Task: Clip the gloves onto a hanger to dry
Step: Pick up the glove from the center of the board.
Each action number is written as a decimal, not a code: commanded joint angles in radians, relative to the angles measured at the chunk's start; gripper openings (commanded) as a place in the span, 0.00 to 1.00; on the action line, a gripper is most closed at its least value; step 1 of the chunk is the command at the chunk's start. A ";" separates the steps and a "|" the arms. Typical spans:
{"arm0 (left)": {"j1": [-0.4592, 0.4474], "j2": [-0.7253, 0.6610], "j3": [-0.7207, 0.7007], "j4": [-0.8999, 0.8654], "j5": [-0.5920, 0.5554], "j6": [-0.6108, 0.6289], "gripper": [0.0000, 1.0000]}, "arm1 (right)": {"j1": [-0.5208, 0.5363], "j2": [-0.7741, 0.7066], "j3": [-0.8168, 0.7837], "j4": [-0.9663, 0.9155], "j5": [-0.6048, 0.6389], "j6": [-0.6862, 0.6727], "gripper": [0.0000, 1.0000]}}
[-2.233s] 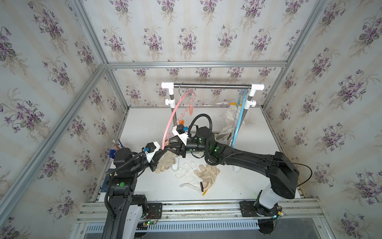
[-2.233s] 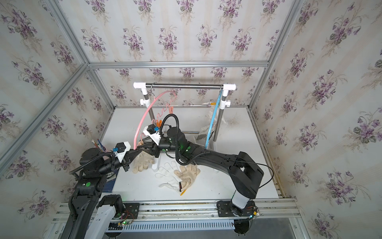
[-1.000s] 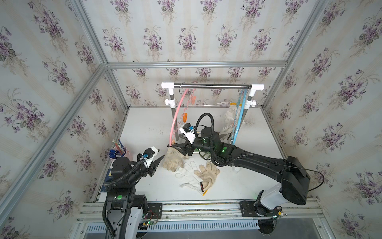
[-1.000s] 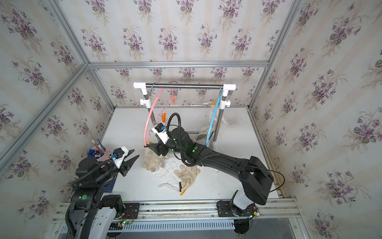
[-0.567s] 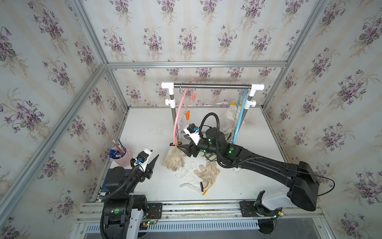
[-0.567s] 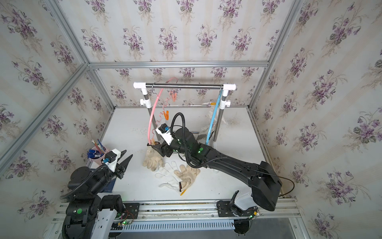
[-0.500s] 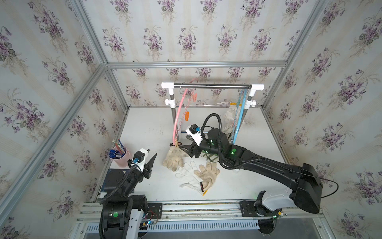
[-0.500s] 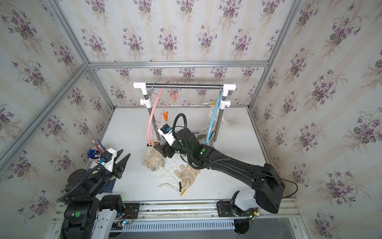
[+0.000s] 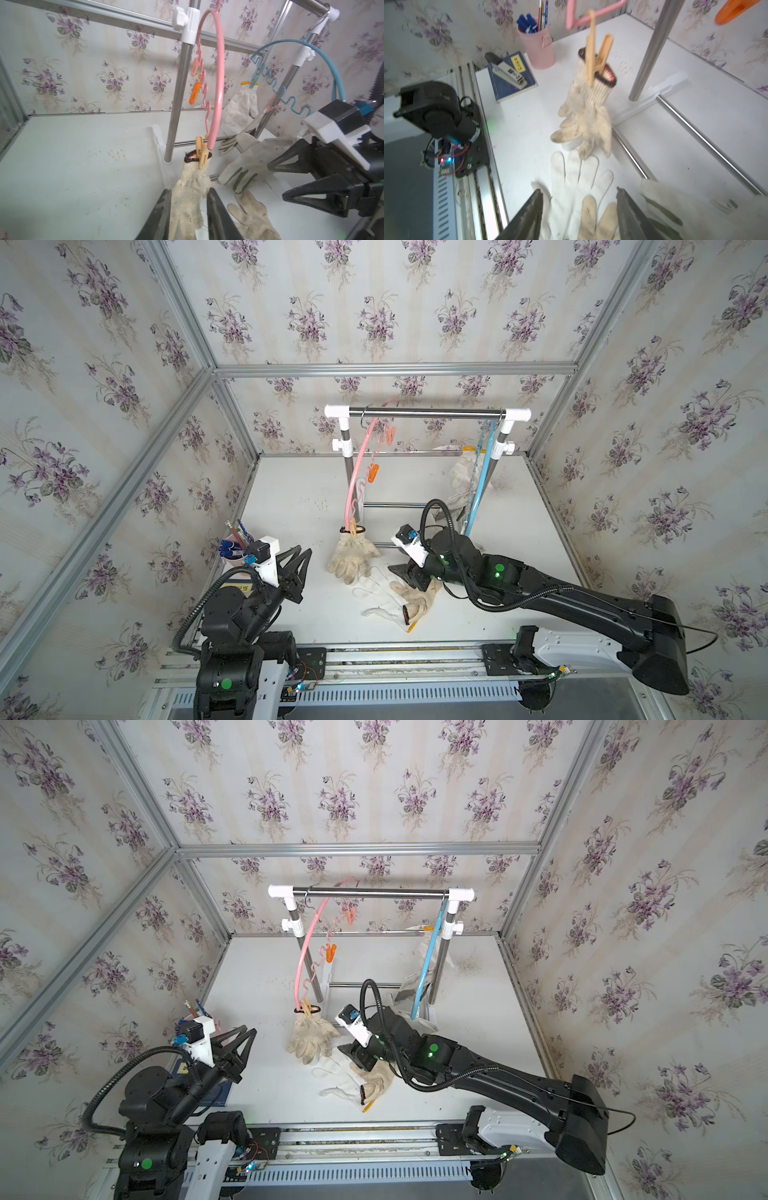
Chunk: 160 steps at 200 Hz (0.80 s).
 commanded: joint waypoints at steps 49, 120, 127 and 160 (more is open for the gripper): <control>-0.009 0.036 -0.007 -0.074 0.232 0.183 0.31 | 0.096 -0.034 -0.031 -0.252 -0.077 -0.215 0.54; -0.046 0.122 0.012 -0.154 0.158 0.354 0.31 | 0.096 0.112 -0.139 -0.195 -0.066 -0.482 0.56; -0.048 0.134 0.013 -0.150 0.152 0.359 0.32 | 0.096 0.131 -0.150 -0.176 -0.070 -0.499 0.56; -0.057 0.180 0.022 -0.118 0.127 0.346 0.40 | 0.096 0.197 -0.158 -0.121 -0.095 -0.552 0.56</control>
